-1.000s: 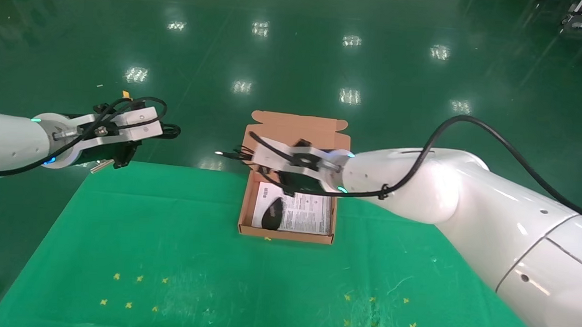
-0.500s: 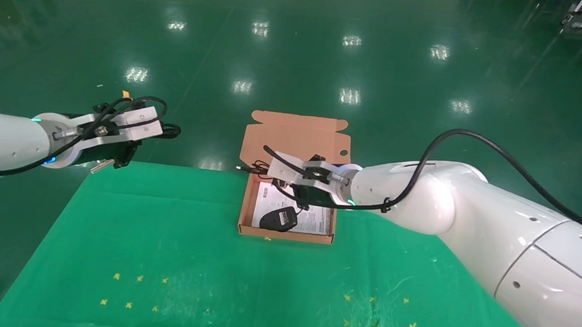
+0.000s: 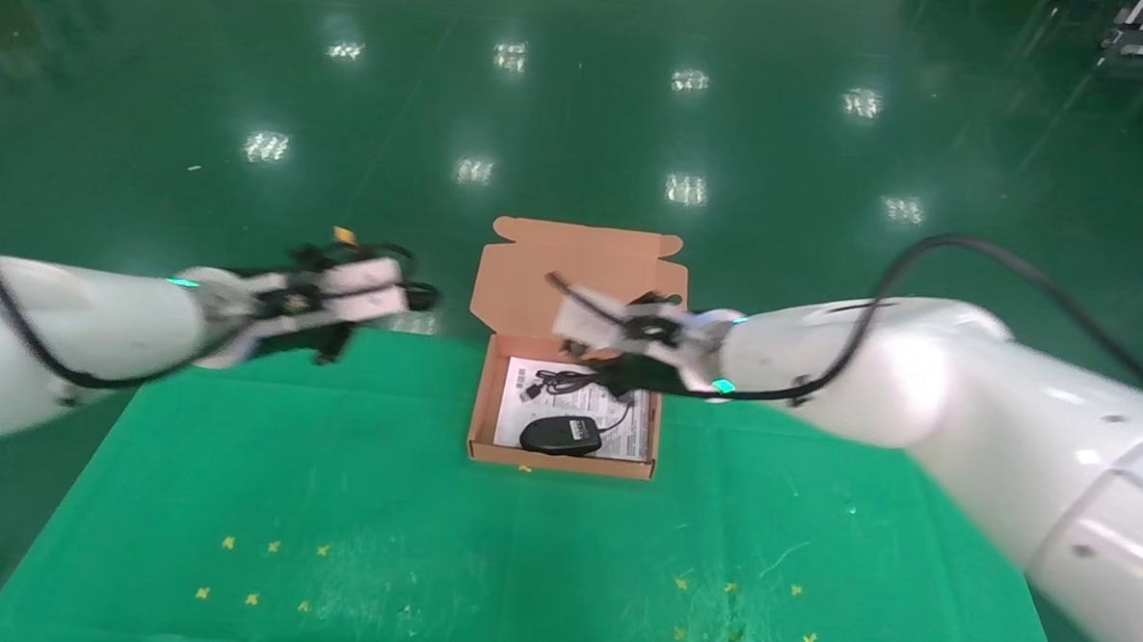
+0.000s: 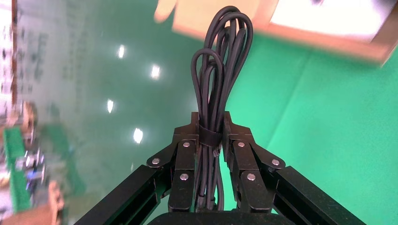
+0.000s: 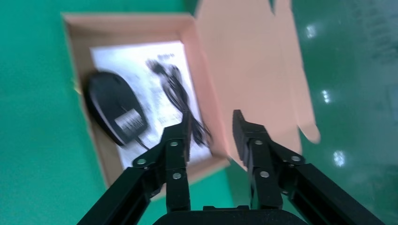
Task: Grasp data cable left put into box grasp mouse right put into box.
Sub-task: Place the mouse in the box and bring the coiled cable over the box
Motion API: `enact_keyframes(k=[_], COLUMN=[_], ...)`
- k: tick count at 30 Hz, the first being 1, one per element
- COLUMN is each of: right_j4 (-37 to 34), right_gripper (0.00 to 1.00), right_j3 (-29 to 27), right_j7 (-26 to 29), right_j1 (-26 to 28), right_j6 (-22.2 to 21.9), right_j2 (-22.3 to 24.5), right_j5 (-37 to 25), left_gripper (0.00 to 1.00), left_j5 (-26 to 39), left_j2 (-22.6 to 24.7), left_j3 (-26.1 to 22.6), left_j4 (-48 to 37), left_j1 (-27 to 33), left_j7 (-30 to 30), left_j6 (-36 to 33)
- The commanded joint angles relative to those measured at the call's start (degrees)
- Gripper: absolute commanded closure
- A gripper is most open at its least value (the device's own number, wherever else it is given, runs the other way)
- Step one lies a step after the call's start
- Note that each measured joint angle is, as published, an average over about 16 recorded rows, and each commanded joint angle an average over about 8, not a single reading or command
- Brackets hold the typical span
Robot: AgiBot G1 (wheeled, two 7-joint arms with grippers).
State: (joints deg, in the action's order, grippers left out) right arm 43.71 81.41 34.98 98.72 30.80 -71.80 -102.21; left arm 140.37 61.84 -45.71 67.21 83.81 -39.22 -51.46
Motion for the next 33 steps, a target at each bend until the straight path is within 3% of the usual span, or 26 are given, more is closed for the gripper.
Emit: enact_keyframes(k=[1,12,22,30,33], right_j4=[0.63,14.32,26.44,29.83,30.22], right_gripper=[0.00,0.00,0.00,0.00,0.00], right_j3=[-0.15,0.48,0.86,0.87,0.89], right_j7=[0.32,7.79,17.22,21.37,21.66], right_j1=[0.52,3.97,6.05,6.07,6.09], right_j6=[0.08,3.87,8.95,10.32,10.50], right_j2=[1.39,15.98,23.82,24.87,25.03], right_j5=[-0.06,-6.38,-14.72,-18.71,-19.17], left_gripper=[1.00,1.00,1.00,0.00,0.00], left_j5=[-0.97,-6.41,-19.79,-26.94,-27.83], left_j2=[1.35,14.11,16.60,16.89,16.97], left_j3=[-0.44,-4.54,-13.14,-17.70,-18.26], left_j4=[-1.19,-18.66,-24.66,-27.94,-28.33], left_j1=[-0.63,-2.39,-2.96,-1.95,-1.90], left_j7=[1.25,12.90,20.37,20.79,20.73], left_j6=[1.79,17.10,25.75,28.22,28.62])
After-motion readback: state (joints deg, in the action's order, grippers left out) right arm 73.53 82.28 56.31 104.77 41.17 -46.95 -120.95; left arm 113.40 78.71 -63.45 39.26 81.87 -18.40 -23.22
